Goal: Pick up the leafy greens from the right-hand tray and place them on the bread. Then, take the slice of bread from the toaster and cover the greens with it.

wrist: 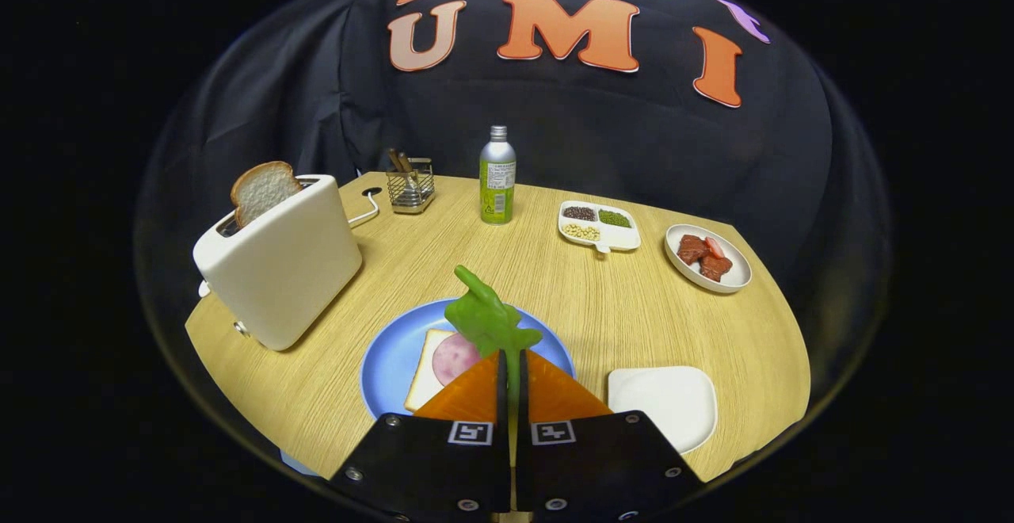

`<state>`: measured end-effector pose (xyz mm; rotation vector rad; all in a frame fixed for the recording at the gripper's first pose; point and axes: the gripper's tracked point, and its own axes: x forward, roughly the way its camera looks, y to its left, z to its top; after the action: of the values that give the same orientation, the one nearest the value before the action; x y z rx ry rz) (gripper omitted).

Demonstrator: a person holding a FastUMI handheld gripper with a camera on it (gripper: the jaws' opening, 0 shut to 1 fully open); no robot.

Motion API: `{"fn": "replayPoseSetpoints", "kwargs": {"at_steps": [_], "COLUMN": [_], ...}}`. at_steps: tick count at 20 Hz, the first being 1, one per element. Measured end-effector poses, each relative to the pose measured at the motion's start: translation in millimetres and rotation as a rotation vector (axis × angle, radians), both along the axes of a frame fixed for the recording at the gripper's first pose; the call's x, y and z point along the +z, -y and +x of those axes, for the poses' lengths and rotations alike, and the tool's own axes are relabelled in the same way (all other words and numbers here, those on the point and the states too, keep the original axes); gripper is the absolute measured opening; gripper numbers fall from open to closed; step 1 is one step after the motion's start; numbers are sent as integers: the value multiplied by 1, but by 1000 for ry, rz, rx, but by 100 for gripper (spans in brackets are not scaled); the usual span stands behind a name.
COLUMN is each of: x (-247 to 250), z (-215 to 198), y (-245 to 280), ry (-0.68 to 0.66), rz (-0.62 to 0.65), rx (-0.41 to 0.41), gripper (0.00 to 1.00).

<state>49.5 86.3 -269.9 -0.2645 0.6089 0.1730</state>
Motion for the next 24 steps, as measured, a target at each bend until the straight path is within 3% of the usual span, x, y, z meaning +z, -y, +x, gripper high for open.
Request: {"fn": "replayPoseSetpoints", "kwargs": {"at_steps": [12,18,21,24], "x": [-43,-59,-58,-53], "z": [4,-5,-6,-6], "y": [-23,-21,-17,-16], "ry": [-87,-127,-119,-103], "rz": [7,-25,-39,-28], "rx": [25,2,-16,-40], "gripper": [4,21,47,64]}}
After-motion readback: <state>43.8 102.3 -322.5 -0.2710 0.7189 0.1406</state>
